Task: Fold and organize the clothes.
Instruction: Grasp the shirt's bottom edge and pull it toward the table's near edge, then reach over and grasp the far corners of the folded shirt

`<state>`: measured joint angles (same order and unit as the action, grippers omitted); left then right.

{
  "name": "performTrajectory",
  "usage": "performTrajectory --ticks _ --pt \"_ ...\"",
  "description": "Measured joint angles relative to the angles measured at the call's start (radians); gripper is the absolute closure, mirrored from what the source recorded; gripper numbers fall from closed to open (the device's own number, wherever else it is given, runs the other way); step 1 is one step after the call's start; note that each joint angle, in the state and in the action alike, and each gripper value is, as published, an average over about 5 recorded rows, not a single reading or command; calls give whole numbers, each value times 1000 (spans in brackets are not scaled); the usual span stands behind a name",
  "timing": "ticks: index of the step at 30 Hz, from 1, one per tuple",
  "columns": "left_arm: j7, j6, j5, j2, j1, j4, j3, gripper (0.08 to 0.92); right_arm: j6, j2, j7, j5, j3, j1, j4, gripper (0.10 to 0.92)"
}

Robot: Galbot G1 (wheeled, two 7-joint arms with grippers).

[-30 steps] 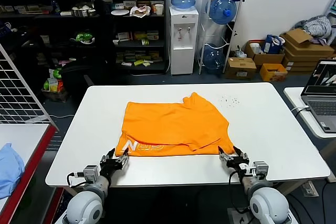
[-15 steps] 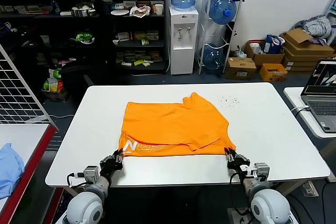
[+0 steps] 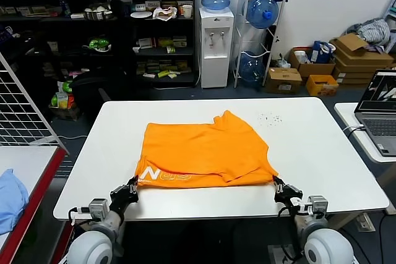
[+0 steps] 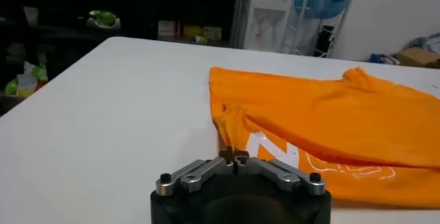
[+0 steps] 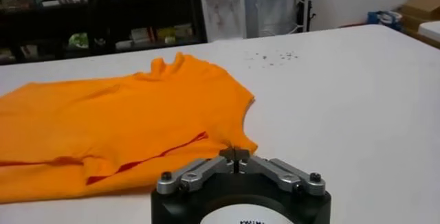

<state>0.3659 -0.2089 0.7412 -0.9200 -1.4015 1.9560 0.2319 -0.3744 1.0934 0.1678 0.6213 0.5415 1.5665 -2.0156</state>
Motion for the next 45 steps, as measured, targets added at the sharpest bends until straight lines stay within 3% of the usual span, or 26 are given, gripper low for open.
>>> performTrajectory --ticks 14,18,26,33,38,45 --pt "4 0 26 63 -216 144 106 908 7 9 14 -7 61 174 -101 902" --pt "0 -4 28 64 -254 162 120 861 10 8 11 -17 68 196 -118 882" --pt "-3 -15 43 73 -269 175 145 633 24 -12 -28 -57 86 209 -154 664" --pt "-2 -29 83 97 -214 166 159 434 16 -57 -29 -40 70 123 -150 465" --pt "0 -45 130 109 -90 118 123 287 -15 -79 16 19 10 -57 -84 309" --pt "-21 -72 199 99 188 -40 -2 108 -82 -69 102 118 -141 -394 88 127"
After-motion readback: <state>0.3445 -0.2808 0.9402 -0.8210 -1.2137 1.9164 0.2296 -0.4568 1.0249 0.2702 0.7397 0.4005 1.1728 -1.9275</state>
